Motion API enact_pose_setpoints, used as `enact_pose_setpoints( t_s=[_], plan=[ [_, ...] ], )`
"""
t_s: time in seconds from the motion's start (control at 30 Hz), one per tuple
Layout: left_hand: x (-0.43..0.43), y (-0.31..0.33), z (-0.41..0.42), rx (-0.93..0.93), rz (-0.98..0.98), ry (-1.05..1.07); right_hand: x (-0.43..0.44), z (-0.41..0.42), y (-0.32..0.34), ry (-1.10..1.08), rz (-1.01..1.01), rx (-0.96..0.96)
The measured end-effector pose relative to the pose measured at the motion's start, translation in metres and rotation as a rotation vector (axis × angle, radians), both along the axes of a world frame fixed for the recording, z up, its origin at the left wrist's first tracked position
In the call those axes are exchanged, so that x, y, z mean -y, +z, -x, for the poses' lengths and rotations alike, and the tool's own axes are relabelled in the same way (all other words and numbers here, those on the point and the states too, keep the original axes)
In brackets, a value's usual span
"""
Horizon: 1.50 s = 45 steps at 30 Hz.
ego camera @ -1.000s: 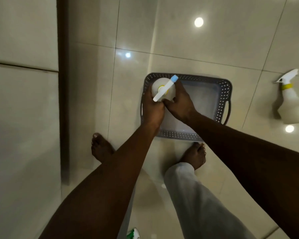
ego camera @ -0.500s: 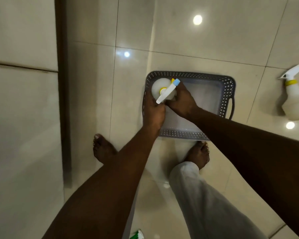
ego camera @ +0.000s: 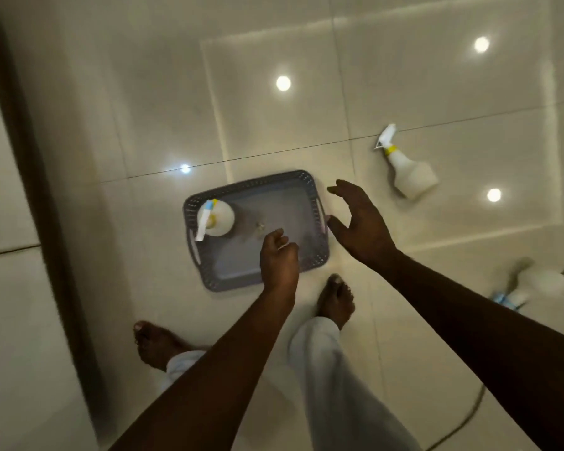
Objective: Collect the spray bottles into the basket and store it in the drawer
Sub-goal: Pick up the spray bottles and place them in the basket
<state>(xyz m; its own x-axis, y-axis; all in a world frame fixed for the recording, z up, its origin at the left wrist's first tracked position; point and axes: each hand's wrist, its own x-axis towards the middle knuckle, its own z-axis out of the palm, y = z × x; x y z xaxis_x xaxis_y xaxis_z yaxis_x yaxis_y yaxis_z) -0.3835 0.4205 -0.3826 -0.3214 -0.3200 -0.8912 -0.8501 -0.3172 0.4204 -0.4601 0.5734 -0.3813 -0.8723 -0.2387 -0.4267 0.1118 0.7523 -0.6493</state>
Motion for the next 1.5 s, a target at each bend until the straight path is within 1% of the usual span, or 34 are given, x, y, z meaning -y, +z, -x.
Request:
enact_pose_setpoints(
  t_s=[0.1,0.17,0.23,0.4,0.5,0.57,0.7,0.8,0.93,1.03,1.17,1.3,1.4,1.5],
  plan=[
    [-0.044,0.003,0.032,-0.064,-0.043,-0.084,-0.049,0.018,0.003,-0.068,-0.054,-0.106],
    [-0.077,-0.001,0.056,-0.093,-0.079,-0.129,-0.084,0.031,-0.005,-0.132,-0.088,-0.132],
    [-0.107,-0.010,0.076,-0.097,-0.140,-0.143,-0.113,0.044,-0.019,-0.193,-0.134,-0.119],
    [-0.172,-0.049,0.122,-0.054,-0.253,-0.144,-0.172,0.082,-0.067,-0.235,-0.253,0.027],
    [-0.200,-0.079,0.147,-0.008,-0.325,-0.143,-0.193,0.105,-0.097,-0.269,-0.287,0.133],
    [-0.213,-0.093,0.160,0.028,-0.369,-0.145,-0.199,0.118,-0.111,-0.331,-0.266,0.207],
    [-0.233,-0.117,0.173,0.058,-0.475,-0.089,-0.200,0.133,-0.129,-0.415,-0.149,0.336],
    [-0.239,-0.120,0.174,0.060,-0.469,-0.030,-0.196,0.128,-0.129,-0.439,-0.102,0.364],
    [-0.225,-0.108,0.167,0.003,-0.385,-0.042,-0.185,0.114,-0.109,-0.548,-0.003,0.346],
    [-0.199,-0.089,0.154,-0.083,-0.333,-0.066,-0.168,0.100,-0.082,-0.608,0.113,0.338],
    [-0.153,-0.055,0.125,-0.208,-0.205,-0.078,-0.134,0.070,-0.048,-0.635,0.265,0.338],
    [-0.099,-0.022,0.082,-0.256,-0.140,-0.075,-0.088,0.035,-0.022,-0.564,0.341,0.364],
    [-0.052,-0.001,0.045,-0.285,-0.085,-0.123,-0.051,0.006,-0.012,-0.490,0.390,0.423],
    [-0.007,0.012,0.009,-0.259,-0.022,-0.166,-0.014,-0.022,-0.010,-0.385,0.417,0.482]
  ],
)
